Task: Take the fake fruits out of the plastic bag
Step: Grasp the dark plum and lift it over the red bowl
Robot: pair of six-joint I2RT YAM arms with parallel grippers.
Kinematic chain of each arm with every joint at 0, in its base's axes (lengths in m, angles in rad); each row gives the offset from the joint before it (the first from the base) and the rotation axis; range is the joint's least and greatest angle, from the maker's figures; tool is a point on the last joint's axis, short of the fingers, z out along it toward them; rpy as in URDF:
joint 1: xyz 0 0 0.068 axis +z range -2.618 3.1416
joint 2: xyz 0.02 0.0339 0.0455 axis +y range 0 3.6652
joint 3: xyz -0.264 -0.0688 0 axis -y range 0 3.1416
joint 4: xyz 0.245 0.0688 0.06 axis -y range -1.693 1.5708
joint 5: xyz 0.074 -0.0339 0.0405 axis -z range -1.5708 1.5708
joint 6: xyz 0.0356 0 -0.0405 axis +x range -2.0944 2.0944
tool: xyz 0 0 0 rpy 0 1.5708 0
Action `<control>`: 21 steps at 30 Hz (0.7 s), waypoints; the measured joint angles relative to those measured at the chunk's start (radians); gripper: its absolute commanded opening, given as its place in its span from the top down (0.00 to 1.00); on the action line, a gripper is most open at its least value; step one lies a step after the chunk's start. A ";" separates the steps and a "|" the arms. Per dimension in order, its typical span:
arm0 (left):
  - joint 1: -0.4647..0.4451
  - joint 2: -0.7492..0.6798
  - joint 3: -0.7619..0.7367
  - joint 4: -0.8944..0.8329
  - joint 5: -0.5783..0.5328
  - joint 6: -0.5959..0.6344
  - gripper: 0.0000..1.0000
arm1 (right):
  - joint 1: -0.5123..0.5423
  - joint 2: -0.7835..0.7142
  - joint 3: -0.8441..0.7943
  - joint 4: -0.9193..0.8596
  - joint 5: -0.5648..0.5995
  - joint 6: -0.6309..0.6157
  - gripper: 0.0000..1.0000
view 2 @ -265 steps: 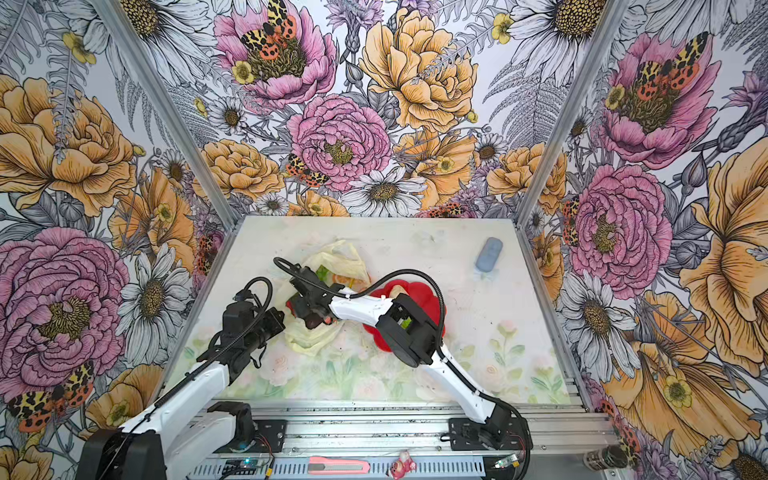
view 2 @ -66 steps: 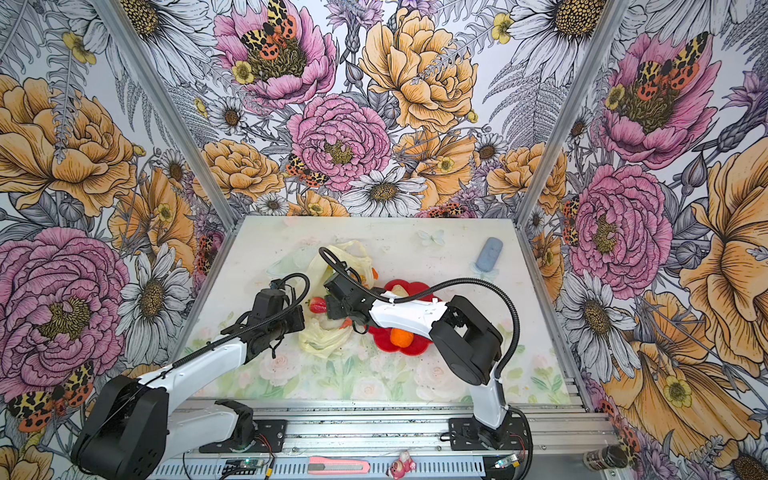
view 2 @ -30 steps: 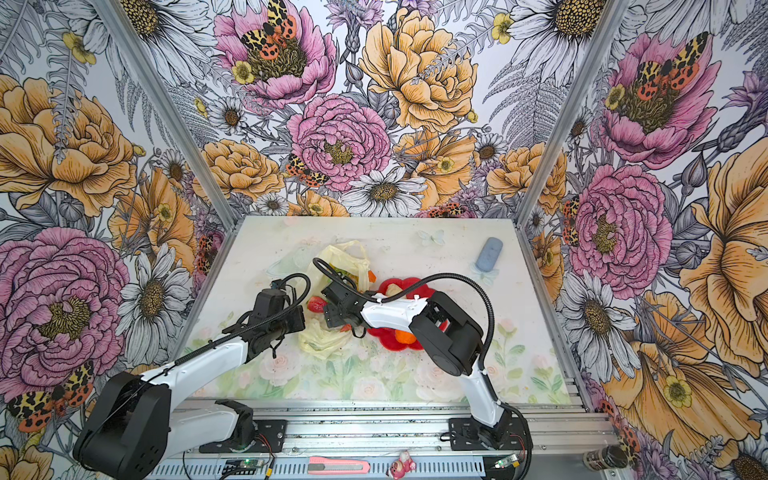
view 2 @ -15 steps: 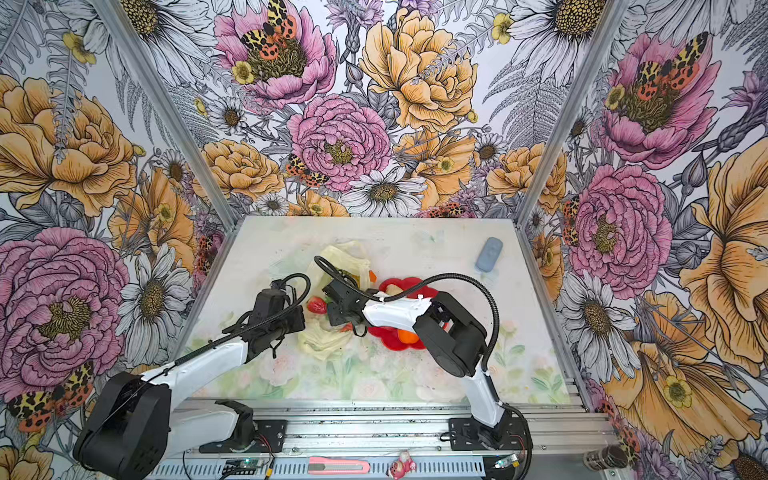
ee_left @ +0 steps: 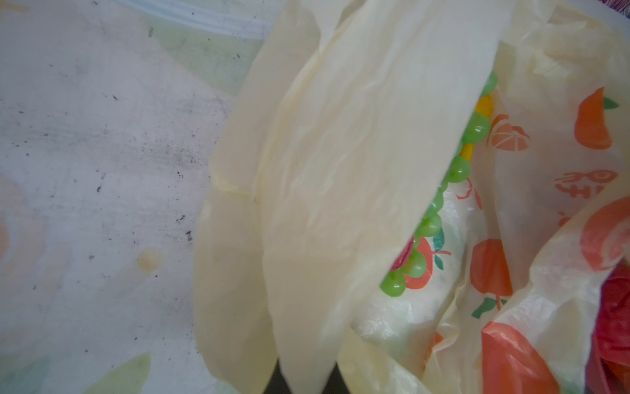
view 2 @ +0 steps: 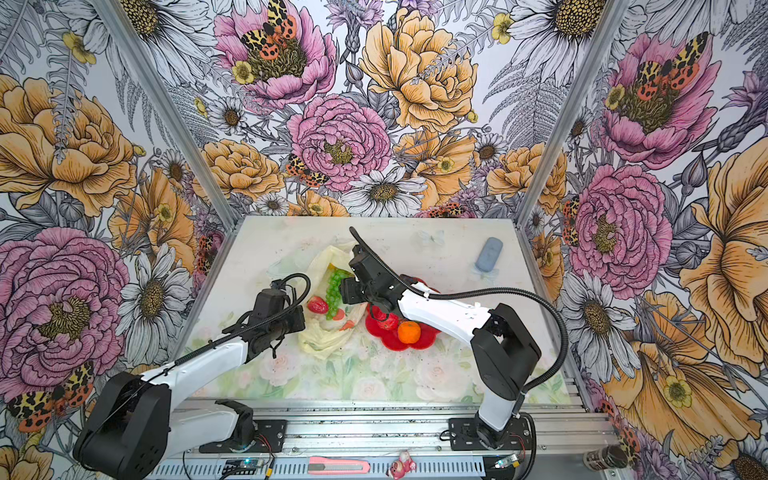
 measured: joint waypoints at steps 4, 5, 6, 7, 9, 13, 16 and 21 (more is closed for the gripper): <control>-0.001 0.000 0.000 0.000 0.000 0.000 1.00 | -0.087 -0.086 -0.093 0.004 -0.009 0.012 0.35; -0.001 0.000 0.000 0.000 0.000 0.000 1.00 | -0.108 -0.103 -0.117 0.004 -0.014 0.017 0.35; -0.002 0.000 0.000 0.000 0.000 0.000 1.00 | -0.125 -0.114 -0.135 0.003 -0.020 0.022 0.36; -0.002 0.000 0.000 0.000 0.000 0.000 1.00 | -0.148 -0.127 -0.157 0.003 -0.028 0.027 0.35; -0.003 0.000 0.000 0.000 0.000 0.000 1.00 | -0.187 -0.142 -0.188 0.003 -0.043 0.034 0.35; -0.003 0.000 0.000 0.000 0.000 0.000 1.00 | -0.256 -0.160 -0.234 0.009 -0.080 0.051 0.35; -0.004 0.000 0.000 0.000 0.000 0.000 1.00 | -0.308 -0.165 -0.266 0.023 -0.110 0.064 0.35; -0.005 0.000 0.000 0.000 -0.003 0.000 1.00 | -0.393 -0.165 -0.330 0.069 -0.162 0.105 0.35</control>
